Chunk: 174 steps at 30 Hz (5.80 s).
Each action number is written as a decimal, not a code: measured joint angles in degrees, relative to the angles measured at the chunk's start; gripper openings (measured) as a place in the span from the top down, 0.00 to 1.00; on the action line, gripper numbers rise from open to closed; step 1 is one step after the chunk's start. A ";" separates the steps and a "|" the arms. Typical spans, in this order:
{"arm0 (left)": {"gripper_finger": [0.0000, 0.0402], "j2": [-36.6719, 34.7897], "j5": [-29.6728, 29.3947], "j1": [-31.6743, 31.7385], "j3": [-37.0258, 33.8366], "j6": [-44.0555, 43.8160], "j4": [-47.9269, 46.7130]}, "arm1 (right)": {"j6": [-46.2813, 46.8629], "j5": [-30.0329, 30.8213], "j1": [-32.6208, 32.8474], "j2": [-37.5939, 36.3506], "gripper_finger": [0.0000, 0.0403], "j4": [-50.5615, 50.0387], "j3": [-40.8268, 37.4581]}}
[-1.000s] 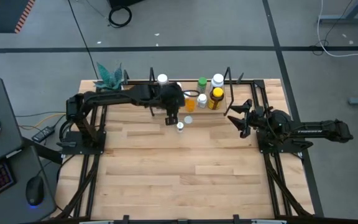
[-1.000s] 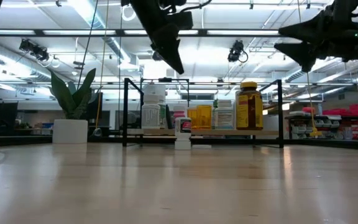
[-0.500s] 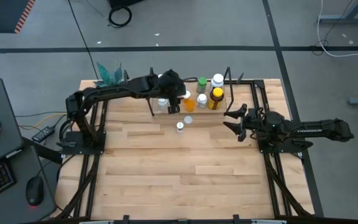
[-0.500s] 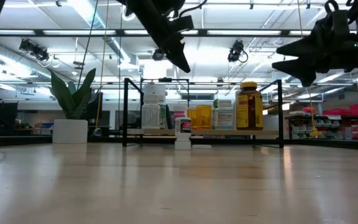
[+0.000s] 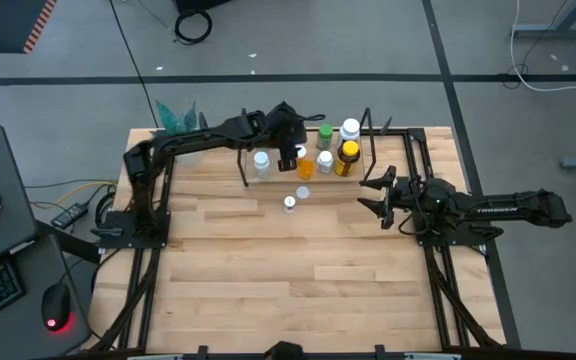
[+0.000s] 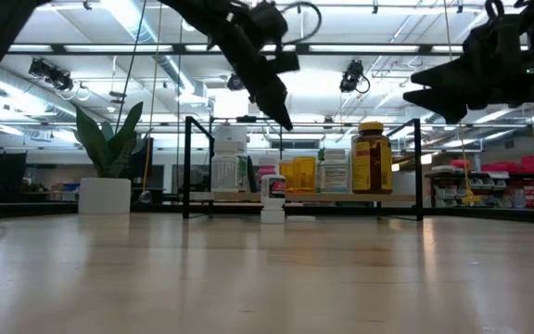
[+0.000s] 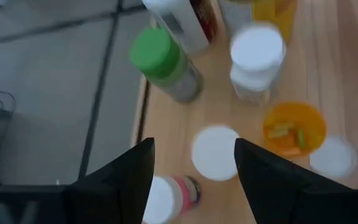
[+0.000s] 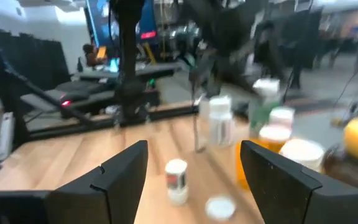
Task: Pick and place medicine bottles onto shelf by color
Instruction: Adjust the orange pill bottle on the shelf, then close the yellow pill bottle
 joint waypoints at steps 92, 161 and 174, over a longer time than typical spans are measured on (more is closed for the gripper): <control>0.64 -12.69 -20.25 -18.83 5.98 -11.71 -10.11 | 10.19 -1.53 -5.18 0.17 0.34 9.82 5.56; 0.98 -81.40 -28.16 -32.89 -88.69 -23.52 59.07 | -8.41 -0.05 -0.19 49.97 0.34 -36.13 47.54; 0.92 -82.42 -24.42 -33.24 -88.77 -41.43 45.67 | -11.45 -0.12 0.71 55.37 0.34 -17.54 36.80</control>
